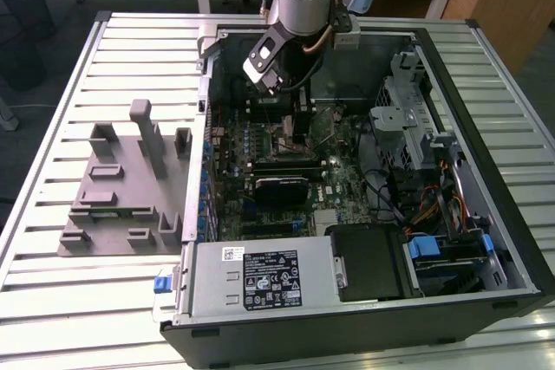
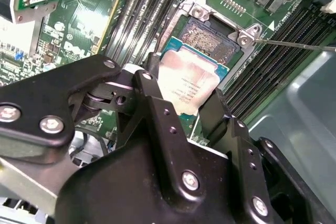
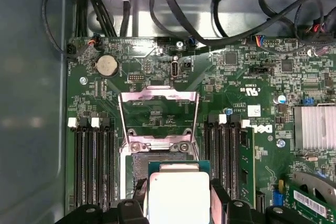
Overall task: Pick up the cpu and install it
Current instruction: 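Place the cpu into insertion slot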
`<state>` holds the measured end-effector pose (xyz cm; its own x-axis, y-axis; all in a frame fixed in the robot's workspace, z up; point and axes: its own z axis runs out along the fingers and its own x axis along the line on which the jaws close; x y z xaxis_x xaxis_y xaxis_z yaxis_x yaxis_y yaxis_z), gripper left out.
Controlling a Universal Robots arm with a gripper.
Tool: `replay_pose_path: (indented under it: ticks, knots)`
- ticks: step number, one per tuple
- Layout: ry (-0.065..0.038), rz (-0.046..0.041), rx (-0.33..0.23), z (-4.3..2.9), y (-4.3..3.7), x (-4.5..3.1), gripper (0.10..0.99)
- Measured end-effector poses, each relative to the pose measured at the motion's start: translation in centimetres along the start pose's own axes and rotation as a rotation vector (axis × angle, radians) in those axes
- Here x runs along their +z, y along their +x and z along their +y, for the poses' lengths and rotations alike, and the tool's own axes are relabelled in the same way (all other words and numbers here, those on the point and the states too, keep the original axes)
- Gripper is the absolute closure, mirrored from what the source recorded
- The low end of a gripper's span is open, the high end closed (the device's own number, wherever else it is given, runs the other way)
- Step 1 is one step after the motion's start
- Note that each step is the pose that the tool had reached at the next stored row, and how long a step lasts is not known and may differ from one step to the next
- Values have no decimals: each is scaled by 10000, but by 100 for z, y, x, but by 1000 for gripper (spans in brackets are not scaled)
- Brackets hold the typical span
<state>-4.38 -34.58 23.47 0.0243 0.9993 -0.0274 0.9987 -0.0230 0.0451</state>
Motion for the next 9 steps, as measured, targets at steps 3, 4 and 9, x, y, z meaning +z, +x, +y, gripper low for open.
replay_pose_path:
  ticks: [3,4,9]
  knots:
    - [0,1,-23,-5,5,19,541]
    - [-2,4,-80,-5,6,26,541]
    - [-14,21,-515,-8,8,53,541]
